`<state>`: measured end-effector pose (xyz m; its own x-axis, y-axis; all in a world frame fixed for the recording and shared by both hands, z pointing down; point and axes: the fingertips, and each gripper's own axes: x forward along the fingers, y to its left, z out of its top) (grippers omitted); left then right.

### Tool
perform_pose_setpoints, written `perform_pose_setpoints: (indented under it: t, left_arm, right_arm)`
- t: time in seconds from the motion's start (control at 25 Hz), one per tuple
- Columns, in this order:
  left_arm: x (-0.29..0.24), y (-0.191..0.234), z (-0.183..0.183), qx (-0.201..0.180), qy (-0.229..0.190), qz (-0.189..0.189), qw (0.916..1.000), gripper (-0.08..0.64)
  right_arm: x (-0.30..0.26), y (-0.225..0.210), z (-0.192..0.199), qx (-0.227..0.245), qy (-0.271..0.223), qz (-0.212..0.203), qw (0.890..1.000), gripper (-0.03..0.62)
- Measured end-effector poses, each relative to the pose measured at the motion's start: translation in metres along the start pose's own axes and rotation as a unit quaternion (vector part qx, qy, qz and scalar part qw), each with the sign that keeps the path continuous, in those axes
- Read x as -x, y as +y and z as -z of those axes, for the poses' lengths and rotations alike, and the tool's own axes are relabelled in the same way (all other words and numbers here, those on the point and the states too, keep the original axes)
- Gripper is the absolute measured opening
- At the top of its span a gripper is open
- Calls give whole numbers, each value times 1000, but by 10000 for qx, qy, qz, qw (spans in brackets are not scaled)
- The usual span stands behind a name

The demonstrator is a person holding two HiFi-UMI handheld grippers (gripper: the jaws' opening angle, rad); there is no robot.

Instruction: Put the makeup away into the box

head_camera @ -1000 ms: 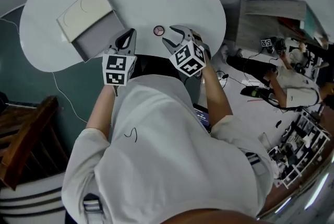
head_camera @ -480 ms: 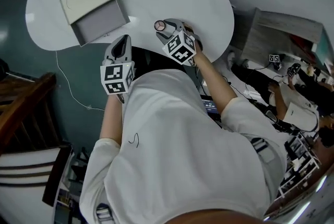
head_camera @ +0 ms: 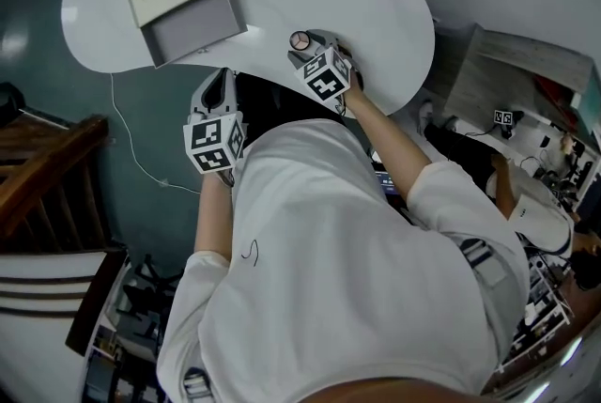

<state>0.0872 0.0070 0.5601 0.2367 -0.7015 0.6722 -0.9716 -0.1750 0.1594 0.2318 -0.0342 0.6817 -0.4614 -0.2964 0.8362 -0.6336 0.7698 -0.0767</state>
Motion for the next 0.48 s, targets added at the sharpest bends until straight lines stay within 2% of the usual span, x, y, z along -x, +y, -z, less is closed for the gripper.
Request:
perform_pose_setpoints:
  t: [0.08,0.2,0.28,0.48]
  left_arm:
    - [0,1,0,-40,3,57,10000,20]
    - [-1,1,0,-70,32,147,9999,20]
    - [-4,1,-3,-123,52,227,9997,20]
    - [-23,0,-27,-531,30,727,9959,20]
  right_arm:
    - [-4,0,3,-57,55,127,9999,258]
    - [-6,-3,3,-200,78,319,9993,210]
    - [-7,-3,3,-282,114,380,9988,212]
    - [1,-9,-6,-842,-104,625,9944,212]
